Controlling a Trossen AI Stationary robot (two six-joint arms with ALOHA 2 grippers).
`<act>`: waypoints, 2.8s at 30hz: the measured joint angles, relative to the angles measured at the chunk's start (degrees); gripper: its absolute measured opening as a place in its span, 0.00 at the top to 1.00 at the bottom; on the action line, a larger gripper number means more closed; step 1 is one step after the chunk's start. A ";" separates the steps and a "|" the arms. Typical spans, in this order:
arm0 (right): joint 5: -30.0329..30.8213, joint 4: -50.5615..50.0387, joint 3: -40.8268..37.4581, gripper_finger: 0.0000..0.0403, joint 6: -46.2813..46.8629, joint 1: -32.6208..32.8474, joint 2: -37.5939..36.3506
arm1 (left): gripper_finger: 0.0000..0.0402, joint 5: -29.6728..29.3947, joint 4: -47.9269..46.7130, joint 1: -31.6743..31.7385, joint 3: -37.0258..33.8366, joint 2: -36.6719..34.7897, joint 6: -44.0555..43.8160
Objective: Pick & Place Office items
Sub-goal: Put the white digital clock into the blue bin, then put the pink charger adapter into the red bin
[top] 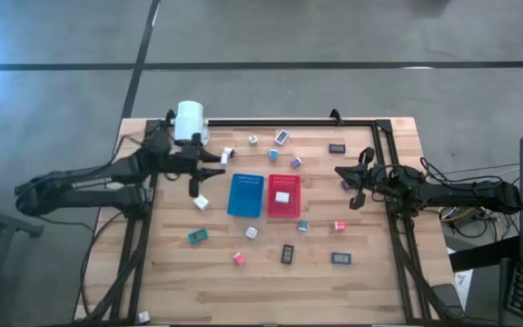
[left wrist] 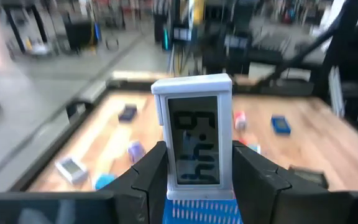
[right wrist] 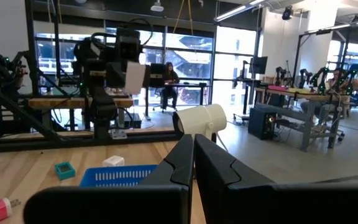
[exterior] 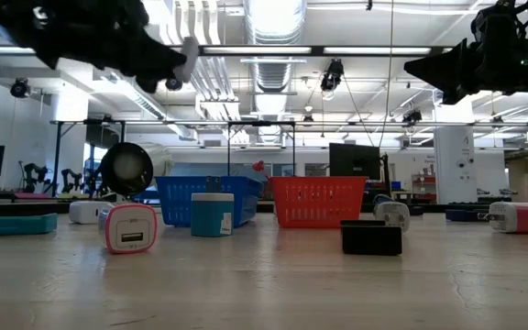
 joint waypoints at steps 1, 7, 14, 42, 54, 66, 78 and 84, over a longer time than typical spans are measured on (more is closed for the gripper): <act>0.00 -0.01 0.00 0.98 0.11 0.00 0.00 | 0.64 0.02 -1.04 -0.06 0.98 1.98 0.47; 0.00 0.00 0.00 0.98 -0.53 -0.01 0.00 | 0.64 -0.07 -2.42 -0.68 6.38 13.41 2.25; -0.02 -0.02 0.00 0.98 -0.65 0.00 0.00 | 0.64 -0.04 -5.39 -3.76 12.07 25.87 4.92; -0.04 -0.04 0.00 0.98 0.58 0.00 -0.01 | 0.64 -12.03 -21.80 -8.41 19.54 42.90 6.79; -0.04 -0.04 0.00 0.98 0.39 0.00 0.00 | 0.64 -15.13 -21.82 -9.18 19.44 42.90 9.54; -0.04 -0.04 0.00 0.98 0.55 0.00 0.00 | 0.53 -15.17 -21.82 -9.92 19.58 42.90 11.52; -0.04 -0.04 0.00 0.98 0.55 0.00 0.00 | 0.52 -15.15 -22.27 -9.90 20.90 41.45 11.36; -0.06 -0.06 0.00 0.98 0.57 0.00 -0.01 | 0.58 -15.04 -26.08 -10.58 24.41 34.39 10.95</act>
